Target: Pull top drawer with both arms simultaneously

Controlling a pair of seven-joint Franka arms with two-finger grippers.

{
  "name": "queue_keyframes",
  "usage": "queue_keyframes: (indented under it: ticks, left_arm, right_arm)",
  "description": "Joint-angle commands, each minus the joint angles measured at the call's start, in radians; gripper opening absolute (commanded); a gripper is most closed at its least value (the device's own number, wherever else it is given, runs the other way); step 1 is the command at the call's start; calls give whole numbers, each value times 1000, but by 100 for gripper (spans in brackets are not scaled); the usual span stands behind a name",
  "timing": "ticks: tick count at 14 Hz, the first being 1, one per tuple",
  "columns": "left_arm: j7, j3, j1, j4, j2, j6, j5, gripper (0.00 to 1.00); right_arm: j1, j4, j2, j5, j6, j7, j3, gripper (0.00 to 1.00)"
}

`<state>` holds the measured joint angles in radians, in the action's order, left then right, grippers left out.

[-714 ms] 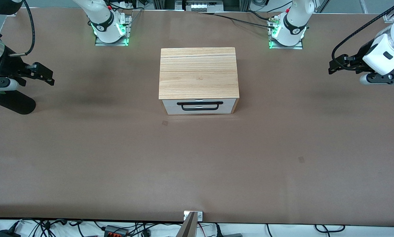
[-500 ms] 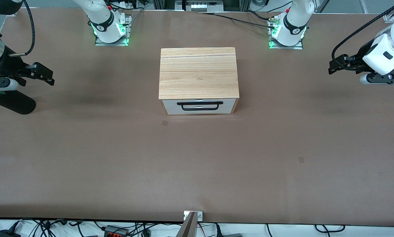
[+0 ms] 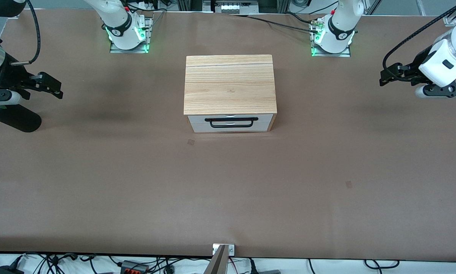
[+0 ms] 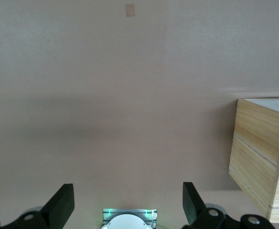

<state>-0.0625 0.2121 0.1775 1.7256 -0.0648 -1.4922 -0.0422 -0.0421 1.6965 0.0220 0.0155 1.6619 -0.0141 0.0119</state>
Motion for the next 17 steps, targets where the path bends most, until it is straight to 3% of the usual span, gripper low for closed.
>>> queue_keyframes:
  ticks: [1,15,17]
  left_arm:
    - [20,6,-16,-29,16,16,8,100]
    - [12,18,-36,-52,37,73,1,100]
    - [13,18,-41,-69,49,73,-77,100]
  right_arm:
    - [4,-21,-5,9,-22,-6,-1,100]
    - [4,-20,-10,0,-28,-23,-1,100]
    - [5,-20,-11,0,-37,-23,-1,100]
